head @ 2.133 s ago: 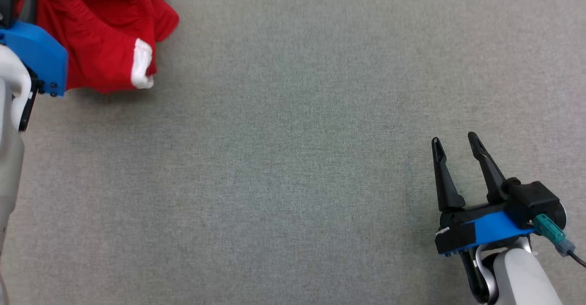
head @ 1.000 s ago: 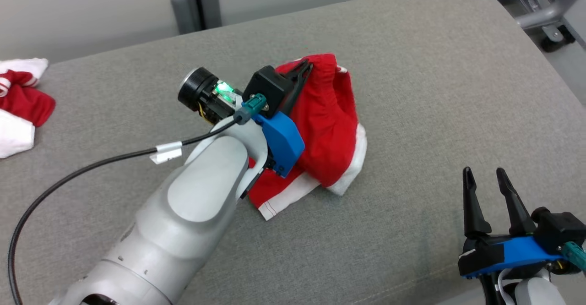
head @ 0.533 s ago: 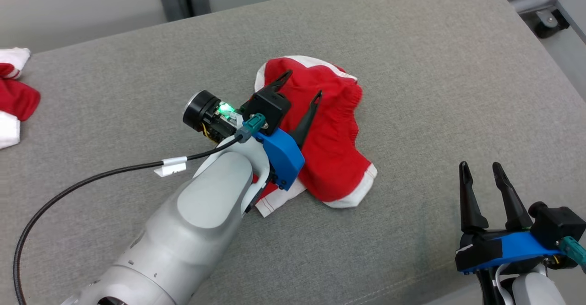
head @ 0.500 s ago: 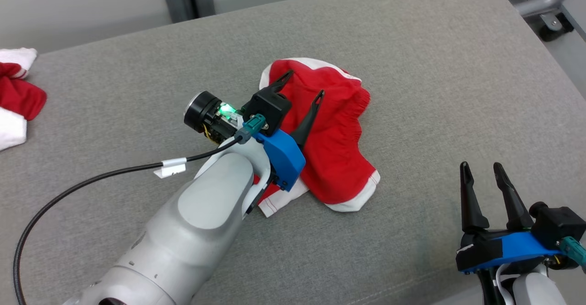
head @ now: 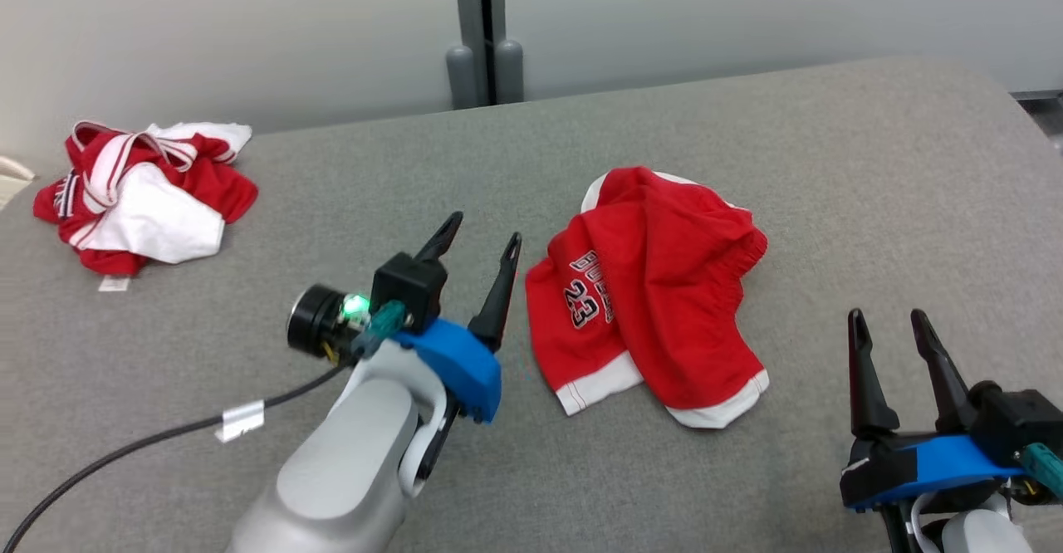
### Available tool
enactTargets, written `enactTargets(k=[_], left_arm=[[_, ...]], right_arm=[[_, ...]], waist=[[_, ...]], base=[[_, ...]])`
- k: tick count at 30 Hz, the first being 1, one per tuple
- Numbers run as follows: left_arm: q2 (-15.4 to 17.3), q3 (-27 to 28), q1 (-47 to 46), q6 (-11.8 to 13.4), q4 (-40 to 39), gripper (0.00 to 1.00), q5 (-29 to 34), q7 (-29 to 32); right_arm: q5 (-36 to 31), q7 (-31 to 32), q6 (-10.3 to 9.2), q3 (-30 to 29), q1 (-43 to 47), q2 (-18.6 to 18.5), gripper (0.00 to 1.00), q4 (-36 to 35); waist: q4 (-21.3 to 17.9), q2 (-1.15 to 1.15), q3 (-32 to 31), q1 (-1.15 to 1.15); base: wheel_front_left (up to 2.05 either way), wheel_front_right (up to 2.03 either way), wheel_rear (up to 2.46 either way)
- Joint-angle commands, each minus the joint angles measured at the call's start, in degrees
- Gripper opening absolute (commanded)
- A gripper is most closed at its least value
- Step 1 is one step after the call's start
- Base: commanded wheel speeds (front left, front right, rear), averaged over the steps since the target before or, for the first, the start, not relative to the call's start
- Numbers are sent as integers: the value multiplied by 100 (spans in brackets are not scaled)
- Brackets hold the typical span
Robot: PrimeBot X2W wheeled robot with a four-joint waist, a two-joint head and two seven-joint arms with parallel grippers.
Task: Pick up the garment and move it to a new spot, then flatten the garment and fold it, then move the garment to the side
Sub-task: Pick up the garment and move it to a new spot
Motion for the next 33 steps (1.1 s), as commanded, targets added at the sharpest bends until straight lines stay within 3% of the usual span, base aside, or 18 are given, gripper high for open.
enactTargets(k=[1, 17, 33], left_arm=[[10, 95, 207, 54, -100, 100, 20, -27], [335, 1896, 2725, 579, -1651, 100, 459, -28], [108, 2455, 3502, 442, -1997, 100, 850, -28]], right_arm=[[-39, -23, 3, -42, 69, -23, 100, 10], [-59, -22, 3, 74, 439, -24, 100, 157], [-49, -23, 3, 255, 651, -25, 100, 274]], waist=[[67, 0, -78, 0], [649, 0, -663, 0], [747, 0, -749, 0]], base=[[0, 0, 0], [0, 0, 0], [0, 0, 0]])
